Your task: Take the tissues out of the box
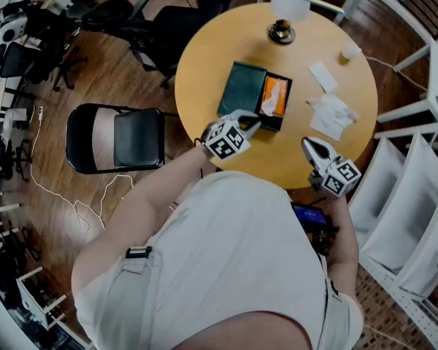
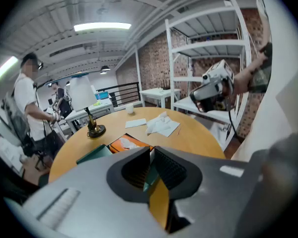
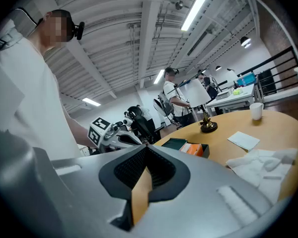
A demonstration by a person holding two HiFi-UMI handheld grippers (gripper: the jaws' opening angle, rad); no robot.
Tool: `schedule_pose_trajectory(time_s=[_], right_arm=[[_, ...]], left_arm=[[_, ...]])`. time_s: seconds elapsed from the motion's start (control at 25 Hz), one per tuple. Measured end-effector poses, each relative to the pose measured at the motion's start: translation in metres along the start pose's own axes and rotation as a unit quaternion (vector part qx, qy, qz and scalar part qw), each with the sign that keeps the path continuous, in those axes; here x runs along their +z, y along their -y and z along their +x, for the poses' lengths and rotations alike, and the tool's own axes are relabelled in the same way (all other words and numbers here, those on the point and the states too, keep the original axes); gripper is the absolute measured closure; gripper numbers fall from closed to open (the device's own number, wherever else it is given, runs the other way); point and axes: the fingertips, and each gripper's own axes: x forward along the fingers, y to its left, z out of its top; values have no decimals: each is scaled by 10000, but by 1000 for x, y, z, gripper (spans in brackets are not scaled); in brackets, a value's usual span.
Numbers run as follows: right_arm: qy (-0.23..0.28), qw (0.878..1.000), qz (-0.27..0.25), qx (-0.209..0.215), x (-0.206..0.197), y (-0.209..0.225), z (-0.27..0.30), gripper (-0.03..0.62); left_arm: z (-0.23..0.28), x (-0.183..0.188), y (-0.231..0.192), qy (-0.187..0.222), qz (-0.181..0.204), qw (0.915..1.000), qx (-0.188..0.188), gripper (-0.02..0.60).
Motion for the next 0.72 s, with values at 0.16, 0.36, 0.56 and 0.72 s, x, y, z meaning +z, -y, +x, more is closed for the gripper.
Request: schedule_pose_trajectory(time_s=[0.16, 0.36, 0.56, 0.72], right_arm=[[213, 9993, -157, 255, 33, 48, 29, 594], [316, 9995, -41, -24, 24, 63, 2, 594], [498, 9977, 191, -409, 8, 79, -31, 594], [599, 9950, 378, -709, -12, 92, -56, 594]], left_arm=[[52, 9, -82, -603, 785, 9926, 696, 475], [112, -4, -92, -1704, 1876, 9652, 643, 316], [161, -39, -92, -2749, 2700, 9215, 488, 268], [190, -55, -105, -3157, 2916, 9005, 656, 275]])
